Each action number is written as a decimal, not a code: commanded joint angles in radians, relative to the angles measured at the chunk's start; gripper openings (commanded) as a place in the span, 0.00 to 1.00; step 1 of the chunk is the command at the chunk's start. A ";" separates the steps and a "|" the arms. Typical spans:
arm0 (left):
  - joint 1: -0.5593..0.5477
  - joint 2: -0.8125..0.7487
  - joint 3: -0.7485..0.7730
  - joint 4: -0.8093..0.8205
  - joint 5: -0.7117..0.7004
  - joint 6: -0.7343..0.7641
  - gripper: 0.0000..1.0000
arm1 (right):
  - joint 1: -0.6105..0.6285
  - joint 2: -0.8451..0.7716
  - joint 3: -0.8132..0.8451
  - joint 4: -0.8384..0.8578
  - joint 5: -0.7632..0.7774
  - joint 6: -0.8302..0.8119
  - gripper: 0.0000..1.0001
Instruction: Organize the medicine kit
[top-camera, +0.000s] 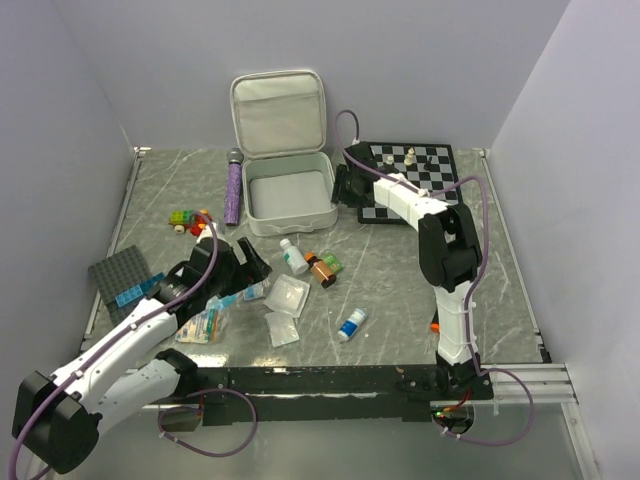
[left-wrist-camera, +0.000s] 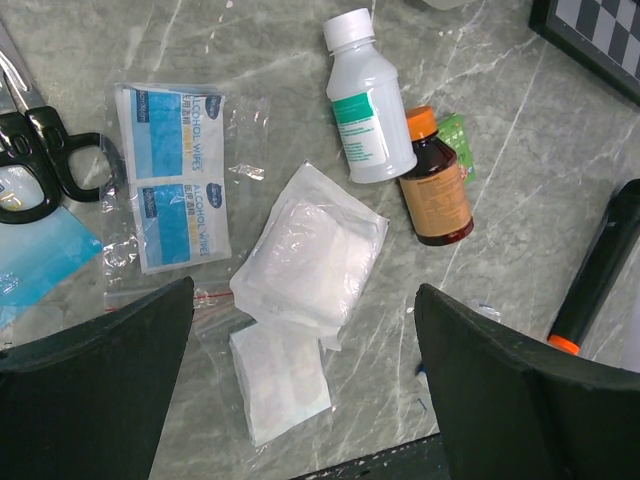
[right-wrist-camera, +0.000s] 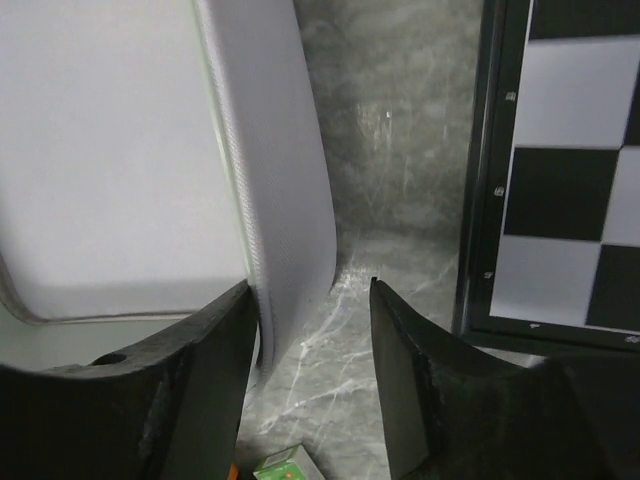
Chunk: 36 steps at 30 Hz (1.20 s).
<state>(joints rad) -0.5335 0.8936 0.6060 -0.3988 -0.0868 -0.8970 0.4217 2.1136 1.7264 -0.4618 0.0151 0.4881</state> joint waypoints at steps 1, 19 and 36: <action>-0.005 0.014 0.018 0.044 -0.013 -0.013 0.95 | -0.012 -0.046 -0.080 0.035 -0.009 0.018 0.52; -0.031 0.031 0.009 0.074 -0.022 -0.037 0.95 | -0.021 -0.076 -0.096 0.023 -0.033 0.052 0.52; -0.181 0.303 0.098 0.160 -0.119 -0.091 0.84 | 0.014 -0.382 -0.611 0.221 -0.047 0.095 0.38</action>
<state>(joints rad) -0.6960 1.1610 0.6415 -0.2920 -0.1406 -0.9382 0.4164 1.7973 1.1728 -0.1970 -0.0452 0.5938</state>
